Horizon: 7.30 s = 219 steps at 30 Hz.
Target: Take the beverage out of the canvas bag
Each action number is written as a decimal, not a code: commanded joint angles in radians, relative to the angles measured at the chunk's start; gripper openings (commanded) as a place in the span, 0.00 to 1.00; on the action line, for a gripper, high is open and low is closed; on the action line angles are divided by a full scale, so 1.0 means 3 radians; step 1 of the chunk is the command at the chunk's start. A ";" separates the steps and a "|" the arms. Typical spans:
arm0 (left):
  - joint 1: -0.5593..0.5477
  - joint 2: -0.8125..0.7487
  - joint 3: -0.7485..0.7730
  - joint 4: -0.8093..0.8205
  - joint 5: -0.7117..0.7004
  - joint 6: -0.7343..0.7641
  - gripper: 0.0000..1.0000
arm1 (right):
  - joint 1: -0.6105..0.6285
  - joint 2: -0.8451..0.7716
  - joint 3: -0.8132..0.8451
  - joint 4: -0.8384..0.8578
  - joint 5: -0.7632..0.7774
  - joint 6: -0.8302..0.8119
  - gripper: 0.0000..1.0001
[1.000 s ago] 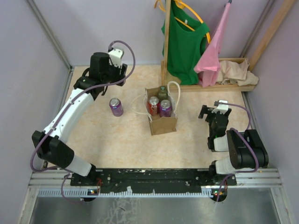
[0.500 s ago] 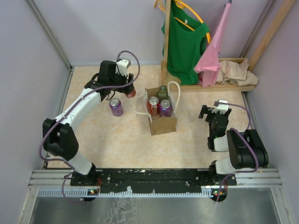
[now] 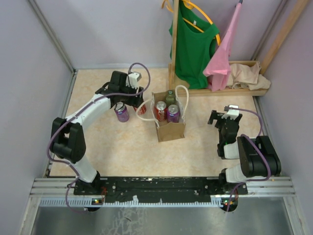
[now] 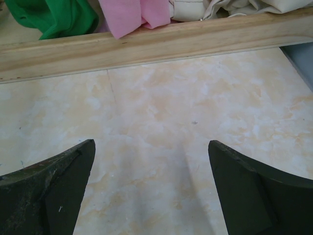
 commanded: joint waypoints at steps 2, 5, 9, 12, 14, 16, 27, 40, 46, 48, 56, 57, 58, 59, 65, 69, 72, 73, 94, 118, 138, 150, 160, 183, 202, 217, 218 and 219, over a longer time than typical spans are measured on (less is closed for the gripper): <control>-0.0097 0.0065 0.0064 0.0085 0.0086 -0.0028 0.00 | -0.0005 -0.0005 0.0071 0.0166 0.0009 0.0005 0.99; -0.0135 0.0107 0.0118 -0.0021 -0.0021 -0.0012 0.00 | -0.0006 -0.0003 0.0072 0.0166 0.0006 0.0001 0.99; -0.0153 0.0144 0.0164 -0.0093 -0.0212 0.0016 0.00 | -0.0005 -0.0004 0.0072 0.0166 0.0008 0.0002 0.99; -0.0153 0.0199 0.0218 -0.0165 -0.0290 0.0013 0.00 | -0.0005 -0.0003 0.0072 0.0166 0.0006 0.0002 0.99; -0.0152 0.0240 0.0249 -0.0220 -0.0312 0.0008 0.00 | -0.0005 -0.0003 0.0071 0.0166 0.0008 0.0005 0.99; -0.0158 0.0269 0.0271 -0.0249 -0.0326 -0.0002 0.01 | -0.0006 -0.0003 0.0069 0.0164 0.0006 0.0005 0.99; -0.0160 0.0304 0.0284 -0.0278 -0.0375 -0.0021 0.33 | -0.0009 -0.0003 0.0072 0.0166 0.0007 0.0004 0.99; -0.0176 0.0128 0.0306 -0.0244 -0.0451 -0.0039 1.00 | -0.0007 -0.0003 0.0072 0.0166 0.0009 0.0004 0.99; -0.0187 0.0030 0.0685 -0.0248 -0.0490 0.0025 1.00 | -0.0007 -0.0003 0.0072 0.0166 0.0008 0.0005 0.99; -0.0200 -0.0047 0.0803 -0.0195 -0.0546 0.0075 0.99 | -0.0005 -0.0003 0.0072 0.0166 0.0005 0.0002 0.99; -0.0567 -0.0577 0.0484 0.0602 -0.0233 0.0692 0.98 | -0.0005 -0.0003 0.0071 0.0166 0.0008 0.0005 0.99; -0.0651 -0.0591 0.0422 0.0666 -0.0174 0.0780 0.98 | -0.0009 -0.0003 0.0072 0.0163 0.0009 0.0005 0.99; -0.0724 -0.0579 0.0382 0.0713 -0.0105 0.0855 0.98 | -0.0008 -0.0003 0.0072 0.0165 0.0009 0.0003 0.99; -0.0805 -0.0546 0.0360 0.0712 -0.0048 0.0914 0.98 | -0.0006 -0.0003 0.0070 0.0168 0.0008 0.0005 0.99; -0.1159 -0.0118 0.0366 0.0591 0.0023 0.1127 0.99 | -0.0006 -0.0003 0.0072 0.0166 0.0006 0.0005 0.99; -0.1313 0.0210 0.0538 0.0433 -0.0155 0.1134 0.99 | -0.0007 -0.0006 0.0070 0.0163 0.0008 0.0002 0.99; -0.1359 0.0445 0.0820 0.0232 -0.0332 0.1028 0.99 | -0.0006 -0.0005 0.0072 0.0166 0.0006 0.0002 0.99; -0.1357 0.0541 0.0932 0.0131 -0.0361 0.0980 0.99 | -0.0005 -0.0003 0.0072 0.0166 0.0009 0.0004 0.99; -0.1434 0.0929 0.1525 -0.0665 -0.0569 0.0570 0.93 | -0.0009 -0.0003 0.0072 0.0166 0.0008 0.0004 0.99; -0.1518 0.1204 0.1442 -0.0652 -0.0524 0.0510 0.90 | -0.0007 -0.0003 0.0072 0.0166 0.0006 0.0005 0.99; -0.1511 0.1474 0.1393 -0.0686 -0.0611 0.0415 0.65 | -0.0002 -0.0003 0.0072 0.0166 0.0009 0.0005 0.99; -0.1479 0.1167 0.1381 -0.0554 -0.0743 0.0436 0.00 | -0.0006 -0.0003 0.0070 0.0166 0.0004 0.0003 0.99; -0.1467 0.0730 0.1982 -0.0769 -0.0673 0.0686 0.00 | -0.0005 -0.0003 0.0072 0.0167 0.0008 0.0002 0.99; -0.1078 -0.0446 0.1843 -0.0793 -0.1792 0.0823 0.00 | -0.0003 -0.0003 0.0072 0.0166 0.0006 0.0005 0.99; -0.0675 -0.1486 -0.0064 -0.0786 -0.1399 -0.0153 0.00 | -0.0005 -0.0004 0.0072 0.0164 0.0009 0.0004 0.99; -0.0680 -0.1206 -0.0831 -0.0138 -0.0977 -0.0420 0.00 | -0.0005 -0.0003 0.0072 0.0166 0.0009 0.0001 0.99; -0.0680 -0.1160 -0.0830 -0.0163 -0.0987 -0.0418 0.00 | -0.0005 -0.0005 0.0072 0.0166 0.0009 0.0005 0.99; -0.0680 -0.1126 -0.0830 -0.0165 -0.0985 -0.0411 0.00 | -0.0004 -0.0003 0.0072 0.0166 0.0009 0.0005 0.99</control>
